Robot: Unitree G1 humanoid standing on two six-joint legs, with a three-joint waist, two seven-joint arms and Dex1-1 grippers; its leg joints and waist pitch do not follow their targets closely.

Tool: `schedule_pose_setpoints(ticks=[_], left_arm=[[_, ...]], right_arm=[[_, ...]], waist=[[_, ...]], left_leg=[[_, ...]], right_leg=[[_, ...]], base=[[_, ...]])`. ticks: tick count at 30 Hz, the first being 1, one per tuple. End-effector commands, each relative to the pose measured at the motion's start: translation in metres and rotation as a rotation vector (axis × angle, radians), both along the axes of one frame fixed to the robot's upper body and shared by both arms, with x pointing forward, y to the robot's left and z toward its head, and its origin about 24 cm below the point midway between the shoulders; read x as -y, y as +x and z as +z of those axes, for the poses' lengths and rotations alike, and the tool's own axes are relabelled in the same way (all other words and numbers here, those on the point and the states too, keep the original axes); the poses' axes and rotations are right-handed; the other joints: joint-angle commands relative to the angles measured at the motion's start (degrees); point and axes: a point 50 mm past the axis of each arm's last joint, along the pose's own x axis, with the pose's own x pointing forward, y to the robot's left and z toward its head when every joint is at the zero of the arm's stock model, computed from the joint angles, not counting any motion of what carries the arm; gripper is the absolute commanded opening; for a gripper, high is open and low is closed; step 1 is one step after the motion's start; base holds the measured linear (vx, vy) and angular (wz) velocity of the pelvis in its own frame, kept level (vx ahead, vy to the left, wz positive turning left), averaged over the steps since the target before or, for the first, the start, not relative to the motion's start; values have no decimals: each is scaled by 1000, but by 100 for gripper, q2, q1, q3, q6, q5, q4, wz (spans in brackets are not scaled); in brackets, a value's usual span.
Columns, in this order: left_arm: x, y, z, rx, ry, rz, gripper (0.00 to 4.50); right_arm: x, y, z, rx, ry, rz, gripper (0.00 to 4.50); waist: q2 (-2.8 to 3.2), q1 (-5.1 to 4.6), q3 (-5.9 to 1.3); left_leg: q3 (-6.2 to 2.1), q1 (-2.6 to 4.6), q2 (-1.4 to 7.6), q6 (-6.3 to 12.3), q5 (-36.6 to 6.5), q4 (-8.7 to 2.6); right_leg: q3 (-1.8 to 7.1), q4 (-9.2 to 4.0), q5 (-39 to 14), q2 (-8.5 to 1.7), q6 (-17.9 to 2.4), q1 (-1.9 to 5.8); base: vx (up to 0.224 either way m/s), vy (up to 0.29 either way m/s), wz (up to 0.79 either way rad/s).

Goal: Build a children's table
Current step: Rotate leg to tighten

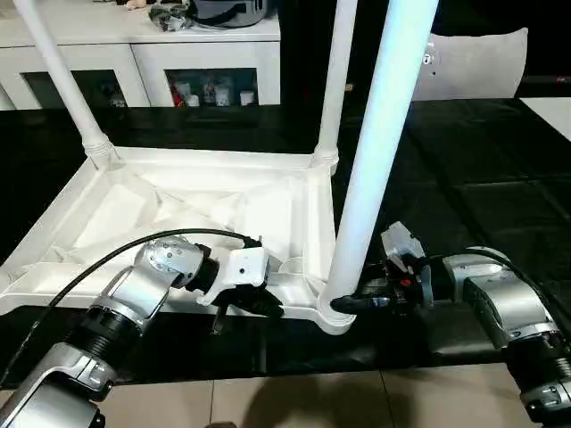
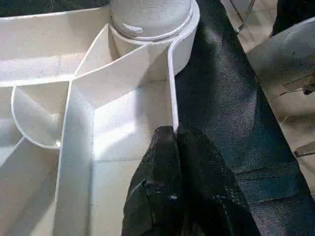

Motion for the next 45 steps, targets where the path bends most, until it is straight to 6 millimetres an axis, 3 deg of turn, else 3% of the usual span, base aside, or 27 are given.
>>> schedule_pose_setpoints(ticks=[1,3,5,6,7,9,11,12,13,17,18,19,21,24,27,29,32,38,40,45], left_arm=[[12,-6,-3,-27,-9,-23,0],[14,-6,-2,-36,-25,15,0],[20,-5,-2,-56,-49,124,0],[20,-5,-2,-56,-49,124,0],[25,-3,-2,-56,-69,197,0],[33,0,-2,-49,-103,296,0],[41,4,0,-52,-134,381,0],[44,5,2,-53,-149,417,0],[51,7,4,-47,-169,459,0],[67,9,7,-22,-188,528,0],[68,9,6,-14,-181,534,0],[68,9,6,0,-171,533,0],[67,10,5,14,-154,539,0],[63,12,5,20,-145,551,0],[55,15,4,47,-116,545,0],[43,18,3,64,-85,518,0],[34,18,2,69,-59,455,0],[16,10,-1,58,10,267,0],[14,8,-1,45,19,214,0],[6,1,0,21,85,40,0]], right_arm=[[-7,-1,2,-10,49,-28,194],[-9,3,1,-10,47,-92,193],[-19,13,-2,8,27,-266,193],[-19,13,-2,8,27,-266,193],[-25,19,-5,5,16,-373,193],[-32,26,-10,-3,-7,-508,193],[-38,32,-14,1,-38,-622,193],[-40,36,-15,8,-43,-683,193],[-44,41,-17,-2,-30,-779,193],[-57,47,-19,-7,1,-898,193],[-59,48,-18,14,-3,-894,249],[-60,48,-18,21,7,-890,263],[-59,47,-14,9,39,-890,272],[-53,47,-12,37,35,-878,291],[-41,47,-10,56,43,-861,319],[-21,42,-4,93,48,-755,340],[-7,36,1,120,44,-639,372],[12,25,9,112,-5,-444,406],[15,23,11,105,-19,-379,434],[19,15,12,66,-58,-190,443]], waist=[[-33,-21,-360],[-32,-38,-356],[-28,-98,-322],[-30,-114,-317],[-39,-153,-315],[-34,-261,-287],[-35,-366,-294],[-30,-440,-296],[-68,-515,-303],[-38,-589,-317],[-38,-588,-325],[-37,-582,-328],[-25,-559,-342],[2,-442,-367],[3,-387,-367],[-26,-340,-353],[-41,-298,-335],[-61,-297,-324],[-60,-281,-332],[-70,-155,-351]], left_leg=[[6,-69,226,425,-523,-387],[2,-81,226,383,-545,-395],[3,-59,196,258,-662,-410],[-1,-60,181,227,-713,-409],[6,-53,135,197,-764,-396],[-9,-83,138,118,-818,-403],[-19,-56,105,77,-961,-380],[-30,-74,108,82,-991,-380],[-29,-83,97,114,-1009,-367],[-29,-103,83,271,-853,-355],[-24,-97,85,317,-811,-353],[-27,-120,87,370,-752,-357],[-37,-112,121,423,-657,-370],[-37,-109,171,495,-272,-364],[-32,-112,180,509,-300,-367],[-11,-98,169,527,-439,-370],[-7,-111,149,560,-559,-372],[-12,-92,136,554,-698,-374],[-14,-87,159,557,-657,-374],[-3,-78,205,624,-460,-370]], right_leg=[[396,-402,-1889,-392,-570,387],[396,-399,-1913,-396,-570,398],[374,-457,-2258,-387,-469,381],[358,-484,-2408,-393,-410,384],[330,-530,-2661,-385,-266,392],[298,-564,-2835,-368,-161,390],[255,-612,-3010,-367,-54,378],[250,-615,-2998,-367,-49,378],[243,-628,-2992,-369,-46,373],[257,-627,-2780,-367,-124,358],[263,-616,-2673,-367,-161,359],[273,-593,-2553,-366,-197,377],[296,-554,-2358,-377,-286,379],[345,-444,-1701,-377,-513,379],[365,-391,-1427,-382,-647,407],[366,-432,-1598,-386,-610,411],[355,-470,-1866,-384,-470,422],[336,-518,-2354,-381,-291,406],[338,-495,-2254,-379,-362,395],[378,-408,-1850,-384,-587,384]], base=[[0,0,0],[0,0,0],[0,0,0],[0,0,0],[0,0,0],[0,0,0],[0,0,0],[0,0,0],[0,0,0],[0,0,0],[0,0,0],[0,0,0],[0,0,0],[0,0,0],[0,0,0],[0,0,0],[0,0,0],[0,0,0],[0,0,0],[0,0,0]])
